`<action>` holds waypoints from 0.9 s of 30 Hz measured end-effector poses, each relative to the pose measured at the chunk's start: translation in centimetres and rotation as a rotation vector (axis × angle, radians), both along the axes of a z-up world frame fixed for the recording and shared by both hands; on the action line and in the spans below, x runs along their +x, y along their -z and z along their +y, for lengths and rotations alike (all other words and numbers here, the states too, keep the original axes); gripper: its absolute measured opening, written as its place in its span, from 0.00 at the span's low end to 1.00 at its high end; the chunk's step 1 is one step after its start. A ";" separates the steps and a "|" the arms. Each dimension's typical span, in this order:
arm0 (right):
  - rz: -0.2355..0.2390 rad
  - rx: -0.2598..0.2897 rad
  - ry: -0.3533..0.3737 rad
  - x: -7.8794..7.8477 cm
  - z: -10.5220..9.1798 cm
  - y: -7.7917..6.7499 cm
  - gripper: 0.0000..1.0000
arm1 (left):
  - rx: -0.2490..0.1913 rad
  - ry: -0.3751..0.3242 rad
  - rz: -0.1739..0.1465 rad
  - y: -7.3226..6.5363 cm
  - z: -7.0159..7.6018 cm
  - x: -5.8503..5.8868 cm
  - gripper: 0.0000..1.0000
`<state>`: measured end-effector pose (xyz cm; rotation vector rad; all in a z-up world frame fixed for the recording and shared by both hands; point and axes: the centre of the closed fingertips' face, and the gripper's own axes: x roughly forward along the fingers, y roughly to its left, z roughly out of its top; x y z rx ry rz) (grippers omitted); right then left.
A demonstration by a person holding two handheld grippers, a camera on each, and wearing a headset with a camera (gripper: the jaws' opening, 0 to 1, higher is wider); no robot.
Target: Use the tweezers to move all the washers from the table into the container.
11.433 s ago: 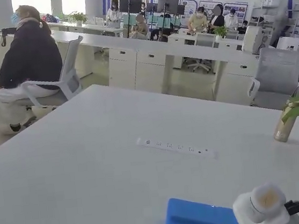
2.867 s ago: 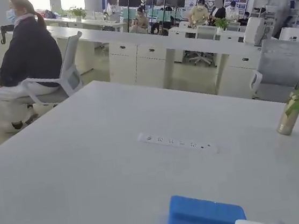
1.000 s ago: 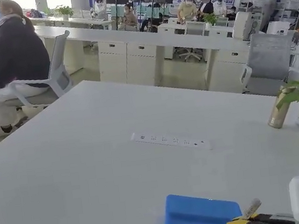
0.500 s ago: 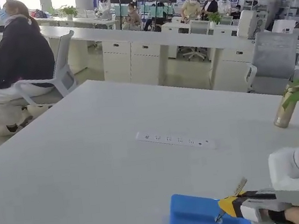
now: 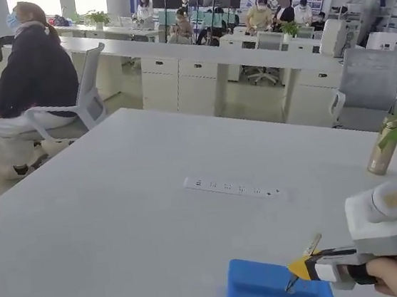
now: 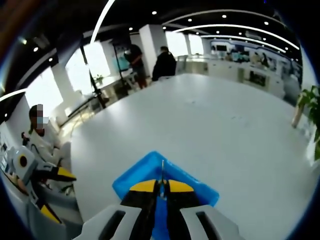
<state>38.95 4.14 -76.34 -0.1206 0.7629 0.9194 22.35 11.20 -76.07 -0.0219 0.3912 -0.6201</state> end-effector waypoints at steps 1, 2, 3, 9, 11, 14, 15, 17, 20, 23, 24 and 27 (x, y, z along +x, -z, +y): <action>0.010 0.002 0.003 0.0 0.0 0.2 0.03 | 0.000 0.003 0.000 0.0 0.0 0.0 0.64; 0.018 -0.003 0.007 0.1 0.0 0.4 0.03 | 0.000 0.004 0.000 0.0 -0.1 0.0 0.64; 0.023 -0.015 0.000 0.0 0.1 0.7 0.03 | 0.004 0.005 -0.002 0.0 -0.1 0.0 0.64; 0.042 -0.063 -0.054 -0.6 0.9 2.1 0.03 | 0.009 0.015 0.001 0.1 -0.2 -0.1 0.63; 0.045 -0.068 -0.056 -0.5 1.1 2.4 0.03 | 0.012 0.016 0.002 0.1 -0.2 -0.1 0.63; 0.050 -0.086 -0.067 -0.3 1.2 2.9 0.03 | 0.016 0.018 0.004 0.1 -0.2 -0.1 0.63; 0.053 -0.094 -0.070 -0.3 1.2 3.1 0.03 | 0.017 0.019 0.004 0.2 -0.2 -0.2 0.63; 0.057 -0.103 -0.077 -0.4 1.3 3.4 0.03 | 0.018 0.021 0.005 0.2 -0.2 -0.2 0.63; 0.060 -0.117 -0.092 -0.8 1.4 3.8 0.03 | 0.022 0.023 0.007 0.3 -0.2 -0.2 0.62; 0.066 -0.126 -0.093 -0.9 1.4 4.3 0.03 | 0.024 0.023 0.006 0.3 -0.2 -0.1 0.62; 0.067 -0.128 -0.094 -0.9 1.4 4.4 0.03 | 0.023 0.024 0.008 0.3 -0.2 -0.2 0.62; 0.058 -0.138 -0.093 -0.8 1.3 4.6 0.03 | 0.025 0.026 0.006 0.3 -0.2 -0.1 0.62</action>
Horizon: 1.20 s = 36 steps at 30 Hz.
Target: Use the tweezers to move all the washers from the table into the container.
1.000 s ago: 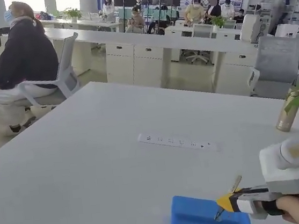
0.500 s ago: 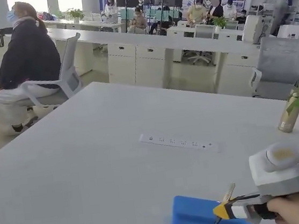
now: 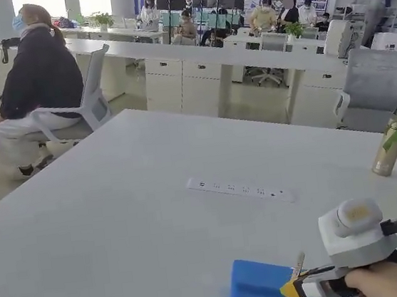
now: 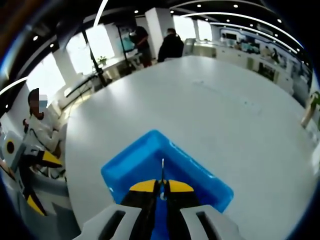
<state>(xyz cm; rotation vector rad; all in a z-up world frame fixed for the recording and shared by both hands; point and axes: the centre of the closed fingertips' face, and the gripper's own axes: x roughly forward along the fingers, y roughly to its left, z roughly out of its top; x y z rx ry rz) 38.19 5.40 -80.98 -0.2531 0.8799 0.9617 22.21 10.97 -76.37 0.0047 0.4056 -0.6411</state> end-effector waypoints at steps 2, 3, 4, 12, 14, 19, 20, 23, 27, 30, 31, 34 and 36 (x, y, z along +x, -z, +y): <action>-0.006 0.001 0.001 0.1 0.0 0.0 0.03 | 0.003 0.002 -0.002 0.0 0.0 0.0 0.62; -0.006 0.001 0.000 0.1 0.0 0.0 0.03 | 0.003 0.002 -0.003 0.0 0.0 0.0 0.62; -0.007 -0.001 -0.001 0.2 0.0 0.1 0.03 | 0.003 0.002 -0.004 -0.1 0.0 0.0 0.62; -0.008 -0.013 -0.012 -0.1 0.1 0.4 0.03 | 0.001 0.004 0.000 0.0 0.0 0.0 0.62; -0.006 -0.015 -0.014 -0.2 0.2 0.5 0.03 | 0.001 0.004 0.000 0.0 0.0 0.0 0.61; -0.008 -0.021 -0.020 -0.2 0.2 0.7 0.03 | 0.003 0.007 0.001 0.1 -0.1 -0.1 0.61; -0.008 -0.020 -0.020 -0.2 0.2 0.6 0.03 | 0.002 0.007 0.001 0.0 -0.1 -0.1 0.61; -0.011 -0.016 -0.018 -0.1 0.2 0.5 0.03 | 0.001 0.008 0.002 0.1 -0.1 -0.1 0.61; -0.015 -0.012 -0.017 -0.2 0.2 0.2 0.03 | 0.002 0.012 0.002 0.1 -0.2 -0.1 0.61; -0.016 -0.010 -0.015 -0.2 0.1 0.1 0.03 | 0.004 0.015 0.005 0.2 -0.2 -0.2 0.61; -0.017 -0.009 -0.015 -0.2 0.1 0.1 0.03 | 0.004 0.015 0.005 0.2 -0.2 -0.2 0.61; -0.015 -0.005 -0.014 -0.3 0.2 0.0 0.03 | 0.005 0.016 0.006 0.2 -0.2 -0.2 0.61; -0.014 -0.006 -0.014 -0.3 0.2 0.1 0.03 | 0.005 0.016 0.005 0.2 -0.2 -0.2 0.61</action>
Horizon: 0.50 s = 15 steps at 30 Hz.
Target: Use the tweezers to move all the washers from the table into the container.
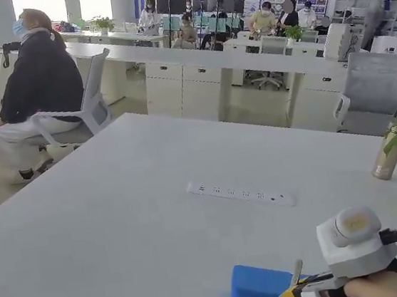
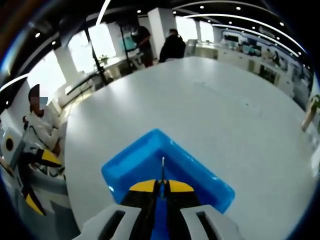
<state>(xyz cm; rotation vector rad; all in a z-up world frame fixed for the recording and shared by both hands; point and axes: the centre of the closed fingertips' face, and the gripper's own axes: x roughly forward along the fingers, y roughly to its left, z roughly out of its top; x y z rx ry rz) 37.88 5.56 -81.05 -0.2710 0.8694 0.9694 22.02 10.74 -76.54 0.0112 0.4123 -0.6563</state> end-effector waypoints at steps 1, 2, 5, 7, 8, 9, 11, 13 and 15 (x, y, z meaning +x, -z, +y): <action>0.001 0.000 -0.001 0.1 0.0 0.0 0.03 | 0.001 0.000 0.000 0.0 0.0 0.0 0.61; 0.001 0.000 -0.001 0.1 0.0 0.0 0.03 | 0.001 0.000 0.000 0.0 0.0 0.0 0.61; 0.000 0.002 0.000 0.1 -0.1 0.0 0.03 | 0.001 -0.003 -0.001 0.0 0.1 0.0 0.61; -0.002 0.004 0.002 0.1 0.0 -0.1 0.03 | 0.000 -0.004 -0.001 0.0 0.1 0.0 0.61; -0.003 0.007 0.002 0.0 0.0 -0.2 0.03 | 0.000 -0.004 -0.001 0.0 0.1 0.0 0.61; -0.004 0.010 0.001 0.0 0.0 -0.3 0.03 | 0.001 -0.003 -0.001 0.0 0.1 0.0 0.61; -0.011 0.020 0.001 -0.2 0.1 -0.7 0.03 | 0.005 -0.002 -0.001 0.0 0.1 0.0 0.61; -0.017 0.034 0.000 -0.4 0.3 -1.1 0.03 | 0.005 -0.002 -0.002 0.0 0.1 0.0 0.60; -0.029 0.050 0.000 -0.7 0.4 -1.7 0.03 | 0.007 -0.004 -0.001 0.0 0.1 0.0 0.60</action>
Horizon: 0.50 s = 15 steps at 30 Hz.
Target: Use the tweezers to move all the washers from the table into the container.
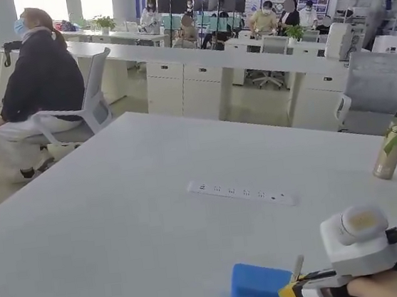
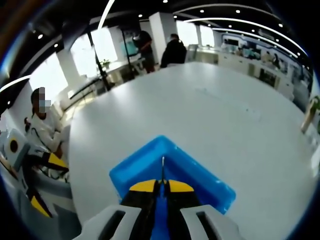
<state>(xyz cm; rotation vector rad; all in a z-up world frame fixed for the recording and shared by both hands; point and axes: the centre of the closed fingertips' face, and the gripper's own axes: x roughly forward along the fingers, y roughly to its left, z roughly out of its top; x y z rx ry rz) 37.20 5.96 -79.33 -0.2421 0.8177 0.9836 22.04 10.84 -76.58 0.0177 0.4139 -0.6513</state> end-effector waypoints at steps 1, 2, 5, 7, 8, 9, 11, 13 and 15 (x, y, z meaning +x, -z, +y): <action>-0.009 0.013 -0.001 -0.2 0.1 -0.5 0.03 | 0.000 0.000 -0.001 0.0 0.0 0.0 0.60; -0.014 0.023 -0.002 -0.3 0.2 -0.8 0.03 | 0.000 0.000 -0.002 0.0 0.0 0.0 0.60; -0.026 0.044 -0.012 -1.1 0.4 -1.8 0.03 | -0.002 0.000 0.000 0.0 0.0 0.0 0.60; -0.040 0.054 -0.029 -1.8 0.5 -2.4 0.03 | 0.001 0.003 -0.001 0.0 -0.1 0.0 0.60; -0.042 0.060 -0.034 -2.2 0.4 -2.7 0.03 | 0.004 0.005 0.000 0.0 -0.1 -0.1 0.60; -0.043 0.065 -0.039 -2.5 0.4 -2.9 0.03 | 0.005 0.006 0.001 0.1 -0.1 -0.1 0.59; -0.048 0.078 -0.042 -3.1 0.3 -3.3 0.03 | 0.004 0.006 0.000 0.0 -0.1 -0.1 0.59; -0.043 0.090 -0.046 -3.8 0.3 -3.6 0.03 | 0.001 0.006 0.000 0.0 -0.1 -0.1 0.59; -0.035 0.101 -0.056 -4.7 0.4 -3.7 0.03 | 0.004 0.010 0.002 0.1 -0.2 -0.1 0.59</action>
